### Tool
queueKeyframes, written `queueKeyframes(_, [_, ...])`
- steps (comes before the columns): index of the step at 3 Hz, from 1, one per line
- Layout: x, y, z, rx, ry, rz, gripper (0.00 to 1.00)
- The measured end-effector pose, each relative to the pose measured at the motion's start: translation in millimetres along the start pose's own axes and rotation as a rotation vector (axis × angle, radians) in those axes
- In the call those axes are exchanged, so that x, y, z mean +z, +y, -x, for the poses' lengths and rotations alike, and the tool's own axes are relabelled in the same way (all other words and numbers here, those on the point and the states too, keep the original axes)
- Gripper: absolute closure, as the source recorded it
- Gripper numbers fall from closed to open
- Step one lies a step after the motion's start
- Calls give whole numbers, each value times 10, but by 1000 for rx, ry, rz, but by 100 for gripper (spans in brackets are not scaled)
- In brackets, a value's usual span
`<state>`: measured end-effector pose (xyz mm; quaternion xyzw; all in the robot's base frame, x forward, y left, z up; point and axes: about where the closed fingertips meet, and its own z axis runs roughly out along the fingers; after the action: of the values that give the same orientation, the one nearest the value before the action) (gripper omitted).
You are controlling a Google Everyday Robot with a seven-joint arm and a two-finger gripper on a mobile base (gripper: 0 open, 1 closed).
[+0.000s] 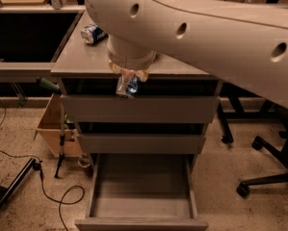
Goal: Pick redbull can from bottom drawer and place on counter
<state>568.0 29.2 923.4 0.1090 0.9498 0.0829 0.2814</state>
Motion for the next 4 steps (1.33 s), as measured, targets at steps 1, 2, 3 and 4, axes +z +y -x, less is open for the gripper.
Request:
queueKeyframes(1, [138, 137, 146, 49, -10, 68, 100])
queueKeyframes(2, [374, 466, 492, 179, -23, 195, 100])
queueKeyframes(3, [579, 710, 875, 316, -30, 320, 100])
queueKeyframes(4, [750, 930, 1207, 408, -14, 418, 100])
